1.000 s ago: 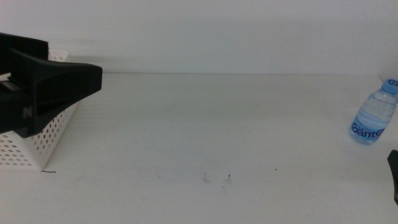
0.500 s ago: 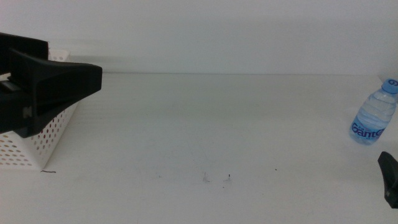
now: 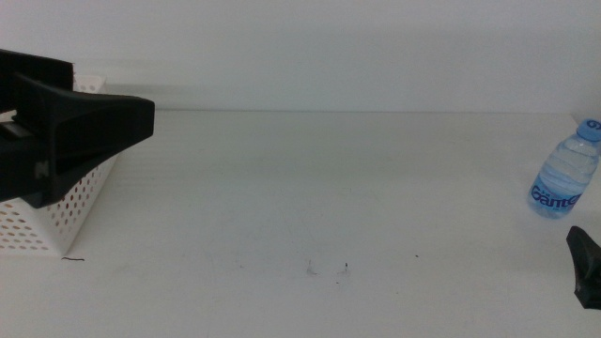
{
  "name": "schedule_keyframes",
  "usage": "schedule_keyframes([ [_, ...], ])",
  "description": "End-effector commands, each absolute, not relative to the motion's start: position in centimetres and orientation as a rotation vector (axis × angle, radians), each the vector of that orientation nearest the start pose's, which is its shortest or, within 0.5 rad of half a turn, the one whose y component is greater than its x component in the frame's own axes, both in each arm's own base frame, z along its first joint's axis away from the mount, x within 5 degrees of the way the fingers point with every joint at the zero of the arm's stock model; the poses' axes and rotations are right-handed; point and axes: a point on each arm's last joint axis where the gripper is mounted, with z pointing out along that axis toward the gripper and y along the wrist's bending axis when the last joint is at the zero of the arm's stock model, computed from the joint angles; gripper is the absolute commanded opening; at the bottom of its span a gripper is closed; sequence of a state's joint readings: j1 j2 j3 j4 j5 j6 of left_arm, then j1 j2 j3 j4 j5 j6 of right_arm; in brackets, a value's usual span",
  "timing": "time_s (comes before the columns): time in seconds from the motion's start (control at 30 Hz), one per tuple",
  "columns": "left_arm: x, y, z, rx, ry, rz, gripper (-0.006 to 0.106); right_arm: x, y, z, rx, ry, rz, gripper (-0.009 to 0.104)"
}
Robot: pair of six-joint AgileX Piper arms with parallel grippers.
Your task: Use arms to grab the bottles and put them into the dustbin to the left of the table.
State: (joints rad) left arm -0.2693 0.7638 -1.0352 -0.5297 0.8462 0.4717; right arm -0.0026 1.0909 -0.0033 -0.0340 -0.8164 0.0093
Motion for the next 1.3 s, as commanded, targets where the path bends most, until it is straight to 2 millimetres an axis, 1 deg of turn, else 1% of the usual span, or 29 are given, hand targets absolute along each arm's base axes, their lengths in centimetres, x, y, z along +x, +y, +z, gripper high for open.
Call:
schedule_keyframes([
  [0.0, 11.3, -6.7, 42.1, 0.604, 1.881, -0.5, 0.094, 14.9, -0.2, 17.6, -0.027, 1.724, -0.039, 0.093],
  [0.1, 11.3, -6.7, 42.1, 0.604, 1.881, -0.5, 0.094, 15.2, -0.6, 17.2, -0.005, 1.747, -0.096, 0.093],
  [0.17, 11.3, -6.7, 42.1, 0.604, 1.881, -0.5, 0.094, 15.9, -0.8, 17.2, -0.005, 1.758, -0.125, 0.093],
  [0.33, 11.3, -6.7, 42.1, 0.604, 1.881, -0.5, 0.094, 18.5, -0.9, 17.7, -0.017, 1.763, -0.14, 0.093],
  [0.37, 11.3, -6.7, 42.1, 0.604, 1.881, -0.5, 0.094, 19.7, -0.9, 17.7, -0.03, 1.77, -0.152, 0.093],
  [0.4, 11.3, -6.7, 42.1, 0.604, 1.881, -0.5, 0.094, 20.2, -1.0, 17.6, -0.036, 1.777, -0.168, 0.093],
  [0.57, 11.3, -6.7, 42.1, 0.604, 1.881, -0.5, 0.094, 22.4, -1.7, 16.7, 0.032, 1.824, -0.219, 0.093],
  [0.83, 11.3, -6.7, 42.1, 0.604, 1.881, -0.5, 0.094, 26.3, -1.8, 15.4, 0.028, 1.861, -0.231, 0.093],
  [1.13, 11.3, -6.7, 42.1, 0.604, 1.881, -0.5, 0.094, 29.5, -1.9, 14.0, 0.043, 1.878, -0.236, 0.093],
  [1.27, 11.3, -6.7, 42.1, 0.604, 1.881, -0.5, 0.094, 30.6, -2.2, 13.3, 0.094, 1.889, -0.25, 0.093],
])
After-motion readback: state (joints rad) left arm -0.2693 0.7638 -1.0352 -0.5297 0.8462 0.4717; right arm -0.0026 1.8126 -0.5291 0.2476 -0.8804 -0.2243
